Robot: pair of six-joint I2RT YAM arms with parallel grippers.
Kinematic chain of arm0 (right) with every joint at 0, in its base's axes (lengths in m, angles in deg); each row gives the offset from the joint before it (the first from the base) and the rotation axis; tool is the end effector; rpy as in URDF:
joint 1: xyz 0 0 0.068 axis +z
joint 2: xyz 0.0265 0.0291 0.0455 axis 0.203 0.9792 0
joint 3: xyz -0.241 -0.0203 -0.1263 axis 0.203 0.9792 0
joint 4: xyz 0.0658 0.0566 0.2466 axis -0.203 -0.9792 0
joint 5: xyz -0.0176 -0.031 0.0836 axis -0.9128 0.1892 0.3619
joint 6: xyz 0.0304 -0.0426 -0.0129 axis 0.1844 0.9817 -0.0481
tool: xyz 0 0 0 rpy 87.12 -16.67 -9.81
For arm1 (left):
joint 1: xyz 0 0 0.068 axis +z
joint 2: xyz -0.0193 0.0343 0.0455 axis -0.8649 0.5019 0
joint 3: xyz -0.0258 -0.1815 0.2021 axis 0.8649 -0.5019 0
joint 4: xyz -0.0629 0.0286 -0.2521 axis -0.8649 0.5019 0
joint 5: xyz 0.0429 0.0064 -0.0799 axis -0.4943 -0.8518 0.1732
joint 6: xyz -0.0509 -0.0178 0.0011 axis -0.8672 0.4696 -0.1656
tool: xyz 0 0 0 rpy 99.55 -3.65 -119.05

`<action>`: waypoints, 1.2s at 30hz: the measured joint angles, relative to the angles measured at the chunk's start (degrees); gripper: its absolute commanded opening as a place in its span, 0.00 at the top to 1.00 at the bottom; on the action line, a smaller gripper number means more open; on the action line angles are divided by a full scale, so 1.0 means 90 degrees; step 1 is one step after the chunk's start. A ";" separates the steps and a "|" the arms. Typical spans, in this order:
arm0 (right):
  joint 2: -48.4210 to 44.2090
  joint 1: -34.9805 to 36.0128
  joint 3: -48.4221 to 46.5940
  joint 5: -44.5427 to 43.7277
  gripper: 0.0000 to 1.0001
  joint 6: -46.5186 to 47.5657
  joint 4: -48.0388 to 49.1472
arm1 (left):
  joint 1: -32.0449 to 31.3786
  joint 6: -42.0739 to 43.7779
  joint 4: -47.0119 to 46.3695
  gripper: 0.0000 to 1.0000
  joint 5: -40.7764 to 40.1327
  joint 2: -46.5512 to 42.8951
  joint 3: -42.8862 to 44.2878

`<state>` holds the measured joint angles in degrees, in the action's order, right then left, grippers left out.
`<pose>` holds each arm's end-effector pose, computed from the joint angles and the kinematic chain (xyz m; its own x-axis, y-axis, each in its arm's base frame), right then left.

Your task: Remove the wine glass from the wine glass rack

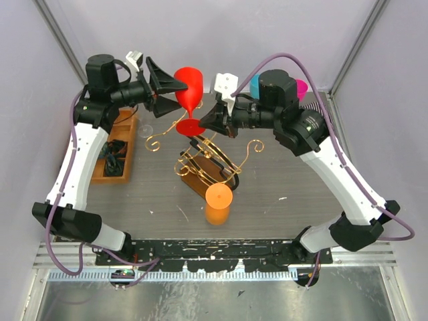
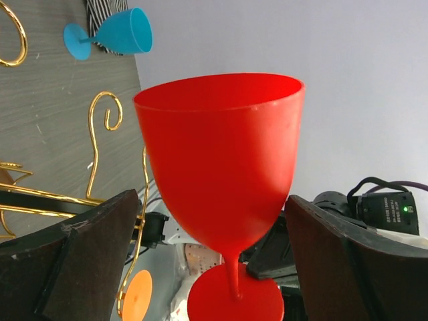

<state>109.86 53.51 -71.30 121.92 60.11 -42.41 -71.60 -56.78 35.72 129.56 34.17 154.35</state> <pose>0.1922 0.1991 0.5125 0.2179 -0.2205 -0.9507 -0.9516 0.1682 -0.2571 0.2960 -0.0890 0.4710 -0.8744 -0.4137 -0.2537 0.1484 0.2699 -0.9514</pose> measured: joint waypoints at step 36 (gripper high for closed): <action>0.0010 0.0236 -0.0165 0.0253 0.99 0.0141 -0.0153 | -0.0126 -0.0214 -0.0355 0.02 0.0138 0.0495 0.0415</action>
<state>109.95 55.63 -72.78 124.19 61.38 -43.78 -72.74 -58.71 32.52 130.80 38.63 158.09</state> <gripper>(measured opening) 0.089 0.977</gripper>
